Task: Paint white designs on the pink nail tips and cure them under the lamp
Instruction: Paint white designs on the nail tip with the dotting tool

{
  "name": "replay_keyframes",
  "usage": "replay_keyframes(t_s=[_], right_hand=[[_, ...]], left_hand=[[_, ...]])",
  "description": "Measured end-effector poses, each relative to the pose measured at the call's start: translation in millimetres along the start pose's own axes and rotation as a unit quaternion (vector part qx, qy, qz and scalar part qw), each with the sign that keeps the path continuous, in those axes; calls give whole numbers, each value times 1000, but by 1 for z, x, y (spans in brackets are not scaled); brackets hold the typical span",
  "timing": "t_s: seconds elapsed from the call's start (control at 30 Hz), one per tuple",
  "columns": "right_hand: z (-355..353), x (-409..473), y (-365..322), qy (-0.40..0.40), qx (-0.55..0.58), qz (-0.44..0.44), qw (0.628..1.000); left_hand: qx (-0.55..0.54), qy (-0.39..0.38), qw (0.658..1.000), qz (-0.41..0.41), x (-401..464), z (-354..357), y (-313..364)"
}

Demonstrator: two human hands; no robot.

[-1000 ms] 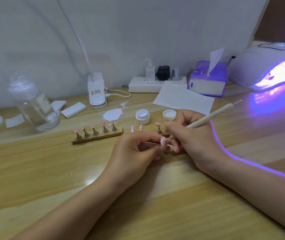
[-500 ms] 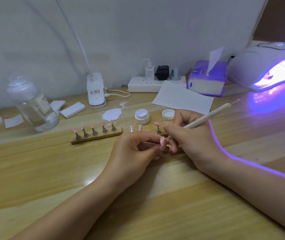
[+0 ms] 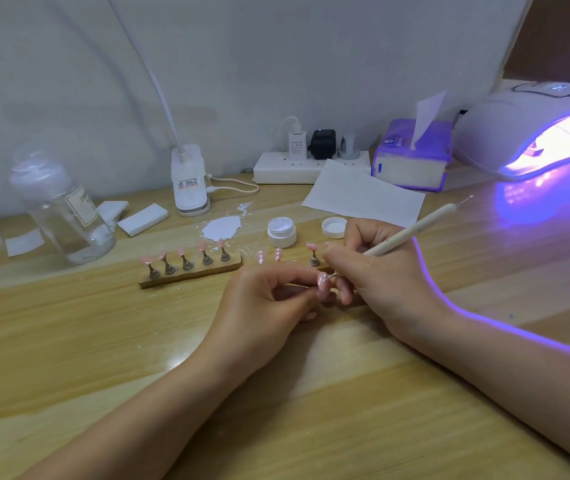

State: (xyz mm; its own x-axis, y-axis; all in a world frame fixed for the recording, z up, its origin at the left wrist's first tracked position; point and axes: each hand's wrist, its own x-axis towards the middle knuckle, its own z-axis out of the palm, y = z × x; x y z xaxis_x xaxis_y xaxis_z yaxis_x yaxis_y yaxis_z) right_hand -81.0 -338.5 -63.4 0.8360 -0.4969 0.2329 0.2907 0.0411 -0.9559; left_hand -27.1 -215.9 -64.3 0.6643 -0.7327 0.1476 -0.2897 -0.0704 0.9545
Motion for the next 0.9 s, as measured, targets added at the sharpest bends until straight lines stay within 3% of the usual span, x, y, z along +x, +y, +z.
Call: replay_keyframes(t_s=[0.9], right_hand=[[2,-1,-2,9,-4,9,1000]], left_hand=[[3,2,1000,-6,0,0,0]])
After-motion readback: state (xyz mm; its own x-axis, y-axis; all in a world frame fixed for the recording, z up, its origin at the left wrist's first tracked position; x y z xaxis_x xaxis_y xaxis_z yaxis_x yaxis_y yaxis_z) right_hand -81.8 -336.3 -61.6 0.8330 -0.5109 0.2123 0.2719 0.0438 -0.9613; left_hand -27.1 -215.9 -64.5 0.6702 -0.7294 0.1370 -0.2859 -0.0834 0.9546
